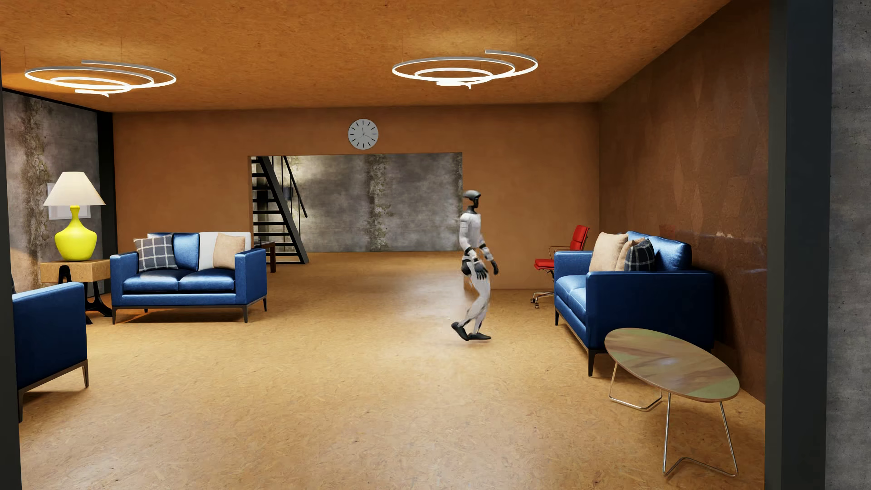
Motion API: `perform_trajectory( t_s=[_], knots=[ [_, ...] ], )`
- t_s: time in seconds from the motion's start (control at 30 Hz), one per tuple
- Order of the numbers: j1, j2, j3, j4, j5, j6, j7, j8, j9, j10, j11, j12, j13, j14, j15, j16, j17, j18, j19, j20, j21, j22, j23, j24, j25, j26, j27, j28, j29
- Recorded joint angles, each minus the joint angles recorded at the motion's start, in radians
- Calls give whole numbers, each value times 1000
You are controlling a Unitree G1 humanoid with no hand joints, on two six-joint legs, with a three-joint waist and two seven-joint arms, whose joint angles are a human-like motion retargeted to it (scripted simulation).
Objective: Move towards the sofa
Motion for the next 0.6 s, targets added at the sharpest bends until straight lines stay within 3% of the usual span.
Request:
perform_trajectory(
  t_s=[0.03, 0.1, 0.2, 0.23, 0.27, 0.37, 0.4, 0.47, 0.5, 0.6],
  knots=[
    [37, -31, -12, -15, -10, -5, -17, -13, -1, -15, -99, -76, 37, -18, -29, 29, -2, -9, 26, -15, -50, 7, 1, 12, 34, 3, 13, -7, -22],
    [99, -34, -32, -41, -36, -14, -64, -92, -7, -38, -426, -203, 113, -60, -33, 75, -42, -35, -8, -29, -71, -28, 13, 20, 32, -18, 24, -19, 4],
    [169, 44, -48, -64, -13, -20, -151, -165, -25, -80, -973, -321, 232, -108, 121, 103, -57, -61, -23, -38, -114, -127, 29, -12, 32, -93, 51, 35, 24],
    [182, 65, -47, -58, -17, -20, -177, -194, -28, -68, -975, -339, 266, -125, 125, 108, -41, -74, -86, -50, -125, -156, 44, -19, 35, -111, 57, 48, 25],
    [182, 79, -46, -40, -17, -16, -195, -217, -26, -25, -942, -341, 284, -140, 95, 107, -26, -85, -107, -45, -119, -187, 72, -30, 25, -120, 70, 58, 32],
    [107, 110, -44, 26, -4, 18, -212, -255, -8, 218, -848, -216, 272, -26, -4, 40, -9, -112, -96, 25, -59, -282, 127, -80, -49, -127, 103, 117, 128],
    [46, 131, -43, 47, 8, 29, -245, -279, -3, 332, -848, -173, 264, 59, -27, 26, 4, -149, -100, 10, -53, -290, 108, -80, -60, -133, 91, 101, 150],
    [-90, 179, -48, 95, 36, 55, -293, -326, 10, 573, -870, -113, 236, 165, -62, 45, 39, -247, -106, -86, -78, -251, 41, 9, -49, -145, 50, -29, 120],
    [-148, 194, -51, 149, 48, 71, -273, -339, 17, 656, -872, -85, 212, 148, -76, 41, 52, -251, -105, -101, -95, -202, 8, 29, -38, -127, 28, -91, 76],
    [-222, 229, -42, 332, 95, 113, -108, -321, 34, 665, -898, 0, 105, 68, -95, -9, 62, -121, -93, -42, -113, 23, -75, -58, -20, 23, -10, -76, -16]
  ],
)
